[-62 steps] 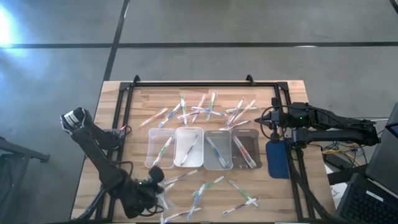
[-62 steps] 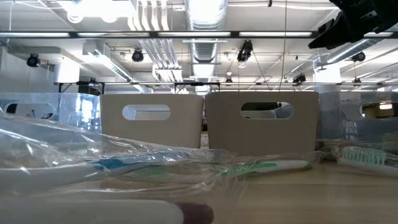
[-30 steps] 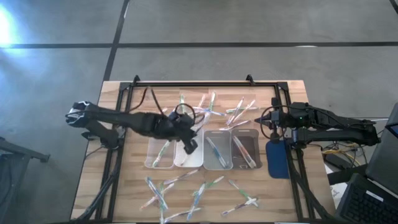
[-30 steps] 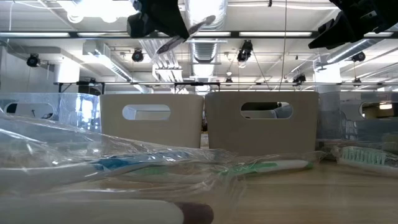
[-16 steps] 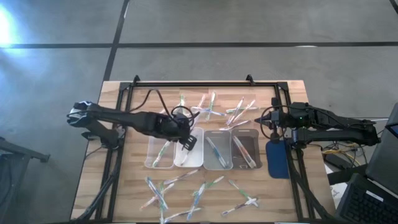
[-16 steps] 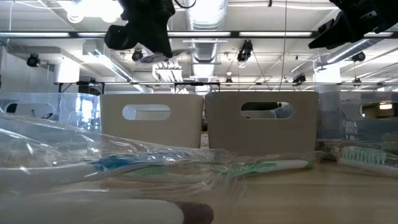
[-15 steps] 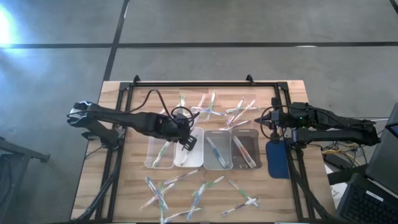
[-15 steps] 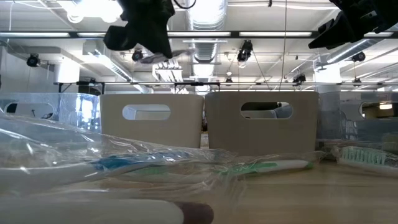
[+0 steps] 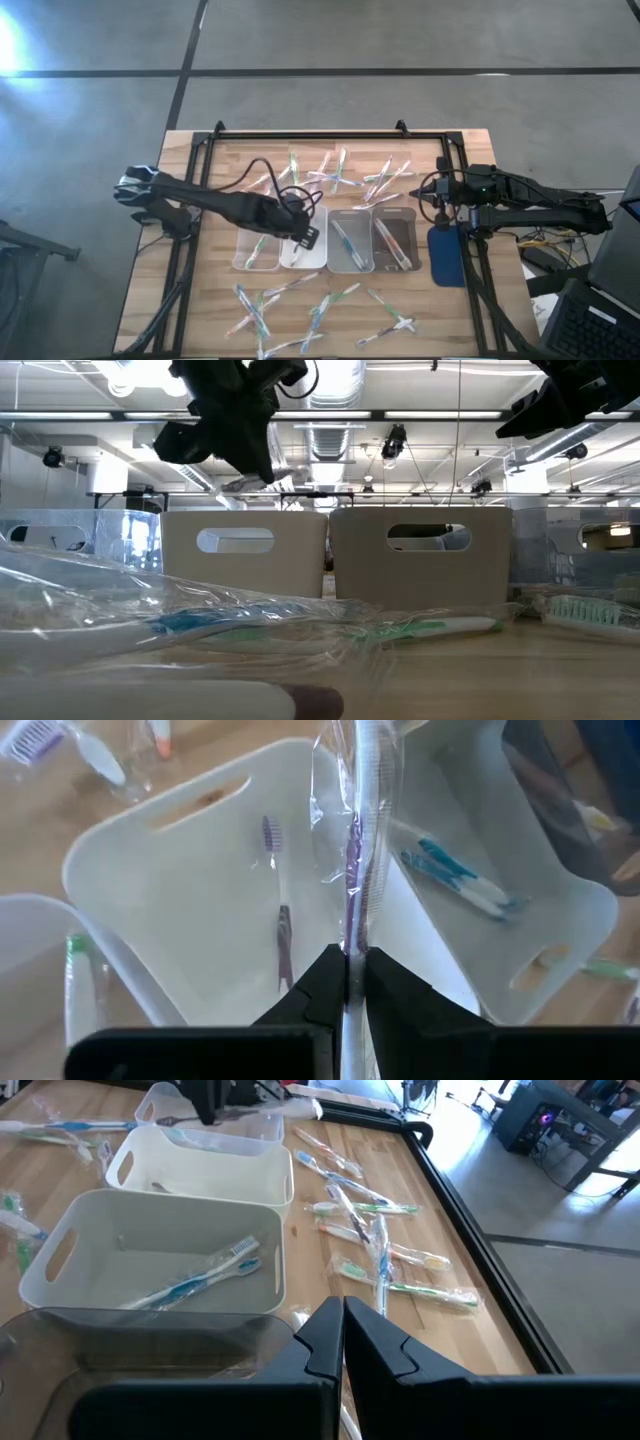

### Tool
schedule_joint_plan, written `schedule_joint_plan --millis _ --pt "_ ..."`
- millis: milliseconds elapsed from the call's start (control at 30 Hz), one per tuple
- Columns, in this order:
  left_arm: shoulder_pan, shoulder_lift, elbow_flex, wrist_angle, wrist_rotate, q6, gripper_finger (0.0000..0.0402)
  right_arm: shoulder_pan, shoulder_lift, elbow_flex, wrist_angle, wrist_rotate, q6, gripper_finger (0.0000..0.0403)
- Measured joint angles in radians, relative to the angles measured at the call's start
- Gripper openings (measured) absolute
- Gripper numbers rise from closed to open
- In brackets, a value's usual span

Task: Pick & Place Toothbrushes
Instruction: Put the purple toothbrush into the white bin

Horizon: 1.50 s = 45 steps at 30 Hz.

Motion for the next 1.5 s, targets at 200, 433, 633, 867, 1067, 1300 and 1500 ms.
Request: schedule_joint_plan --millis 200,433,633,867,1067,1300,1500 --pt "-0.006 0.058 0.0 0.001 0.056 -0.038 0.0032 0.0 0.0 0.0 0.0 0.0 0.0 0.0008" --pt "-0.013 0.1 0.0 0.002 0.095 -0.034 0.0032 0.0 0.0 0.0 0.0 0.0 0.0 0.0008" --pt "-0.013 0.112 0.0 0.002 0.1 -0.01 0.0032 0.0 0.001 0.0 0.0 0.0 0.0 0.0008" --pt "-0.013 0.156 0.001 0.003 0.132 0.025 0.0032 0.0 0.001 0.0 0.0 0.0 0.0 0.0008" --pt "-0.013 0.189 0.007 0.005 0.155 0.037 0.0032 0.0 0.001 0.0 0.0 0.0 0.0 0.0008" --pt "-0.011 0.207 0.007 0.006 0.16 0.062 0.0032 0.0 0.0 0.0 0.0 0.0 0.0 0.0008" --pt "-0.007 0.221 0.007 0.006 0.171 0.079 0.0032 0.0 0.001 0.0 0.0 0.0 0.0 0.0008"
